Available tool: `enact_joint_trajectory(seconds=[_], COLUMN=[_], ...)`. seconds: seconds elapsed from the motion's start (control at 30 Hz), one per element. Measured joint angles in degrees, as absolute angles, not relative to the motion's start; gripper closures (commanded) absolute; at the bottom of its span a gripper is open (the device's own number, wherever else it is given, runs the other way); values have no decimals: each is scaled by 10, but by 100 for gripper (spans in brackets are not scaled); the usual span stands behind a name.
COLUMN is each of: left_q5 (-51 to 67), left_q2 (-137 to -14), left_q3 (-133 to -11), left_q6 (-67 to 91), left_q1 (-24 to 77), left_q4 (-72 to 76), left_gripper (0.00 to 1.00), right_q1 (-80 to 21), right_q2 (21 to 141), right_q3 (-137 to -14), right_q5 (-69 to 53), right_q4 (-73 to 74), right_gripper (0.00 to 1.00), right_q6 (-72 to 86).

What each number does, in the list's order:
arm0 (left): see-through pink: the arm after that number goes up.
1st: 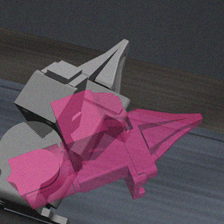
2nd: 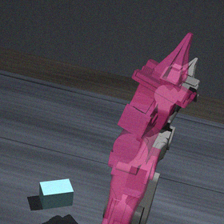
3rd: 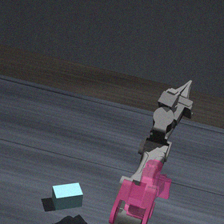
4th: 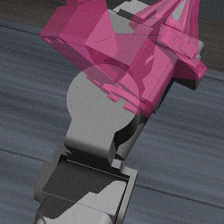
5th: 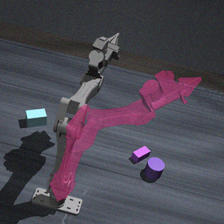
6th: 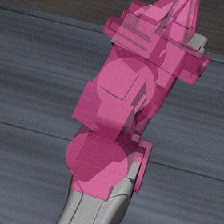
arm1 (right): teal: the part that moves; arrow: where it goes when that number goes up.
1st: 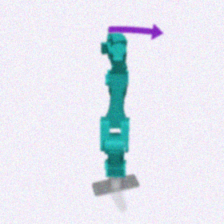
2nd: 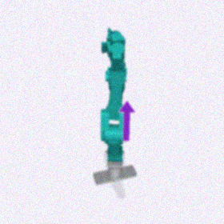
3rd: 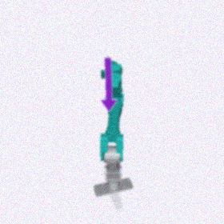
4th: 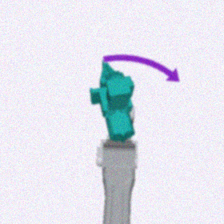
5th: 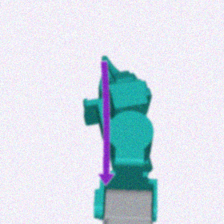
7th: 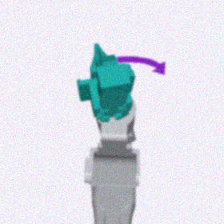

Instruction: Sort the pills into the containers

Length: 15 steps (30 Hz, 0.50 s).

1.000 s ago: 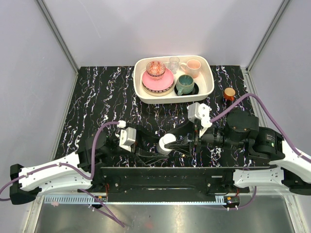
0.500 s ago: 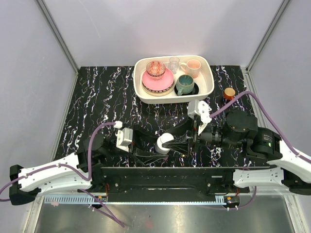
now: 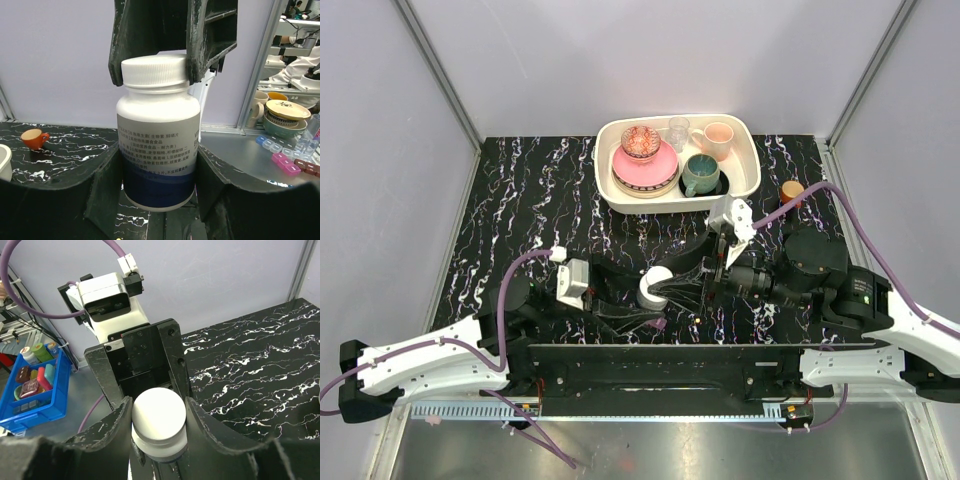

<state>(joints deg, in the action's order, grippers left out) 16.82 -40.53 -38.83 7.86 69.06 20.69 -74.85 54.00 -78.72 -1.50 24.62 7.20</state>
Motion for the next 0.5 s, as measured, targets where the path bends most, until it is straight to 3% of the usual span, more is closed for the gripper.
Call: enact_joint_trajectory(seconds=[0.5], left_q5=[64], left_q2=[-407], left_q3=[-378], left_q6=[80], left_q1=[692], left_q4=[224], left_gripper=[100], right_q1=[-748], right_q2=[563], right_q3=[-784], right_q5=[96], right_q4=[225], right_gripper=[93], right_q6=[113])
